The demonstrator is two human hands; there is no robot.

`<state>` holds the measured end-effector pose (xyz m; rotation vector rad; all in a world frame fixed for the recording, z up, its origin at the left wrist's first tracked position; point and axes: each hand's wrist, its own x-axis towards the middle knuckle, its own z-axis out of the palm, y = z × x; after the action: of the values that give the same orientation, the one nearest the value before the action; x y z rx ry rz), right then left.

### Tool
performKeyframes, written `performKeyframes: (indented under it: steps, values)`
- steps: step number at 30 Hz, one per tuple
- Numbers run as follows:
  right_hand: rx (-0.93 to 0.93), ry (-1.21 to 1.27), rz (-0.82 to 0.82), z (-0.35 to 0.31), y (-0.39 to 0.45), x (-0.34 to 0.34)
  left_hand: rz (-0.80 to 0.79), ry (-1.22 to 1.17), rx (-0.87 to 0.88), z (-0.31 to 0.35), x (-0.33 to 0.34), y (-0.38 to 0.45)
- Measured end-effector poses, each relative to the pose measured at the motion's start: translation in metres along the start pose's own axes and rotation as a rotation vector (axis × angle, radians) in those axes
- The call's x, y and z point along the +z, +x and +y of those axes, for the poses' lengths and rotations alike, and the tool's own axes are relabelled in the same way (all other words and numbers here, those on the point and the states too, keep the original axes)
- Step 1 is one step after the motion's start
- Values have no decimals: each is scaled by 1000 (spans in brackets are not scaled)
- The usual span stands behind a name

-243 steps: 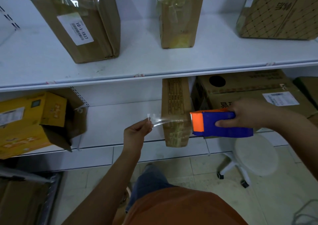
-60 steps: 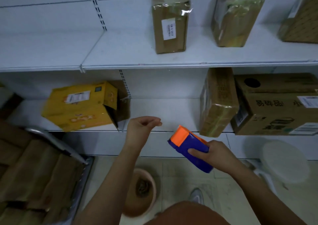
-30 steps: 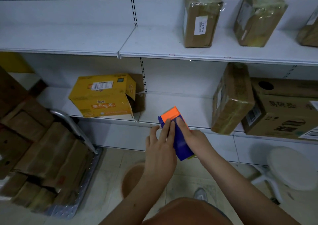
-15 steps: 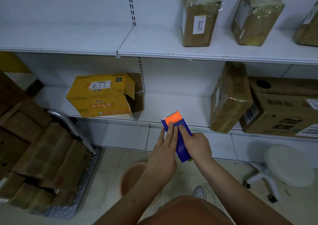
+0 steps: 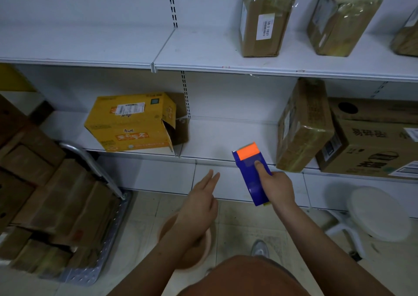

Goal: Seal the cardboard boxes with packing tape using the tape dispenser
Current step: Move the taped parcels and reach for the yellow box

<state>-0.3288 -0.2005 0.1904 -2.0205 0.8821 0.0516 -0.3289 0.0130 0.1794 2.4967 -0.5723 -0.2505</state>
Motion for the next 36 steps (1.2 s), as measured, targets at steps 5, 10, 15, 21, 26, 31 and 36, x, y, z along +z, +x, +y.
performKeyframes:
  steps: [5, 10, 15, 21, 26, 31, 36]
  values:
    - [-1, 44, 13, 9, 8, -14, 70, -54, -61, 9, -7, 37]
    - [20, 104, 103, 18, 24, -50, 66, -92, 0, 37, -1, 85]
    - [104, 175, 289, 41, 65, -100, -8, -61, 103, 76, 18, 145]
    - [199, 255, 485, 71, 103, -159, -103, -6, 152, 165, 61, 236]
    - [283, 242, 493, 94, 127, -186, -224, 7, -29, 241, 113, 304]
    - [341, 271, 499, 112, 147, -193, -312, 35, -355, 273, 157, 345]
    - [391, 286, 490, 124, 162, -198, -250, 127, -429, 277, 166, 355]
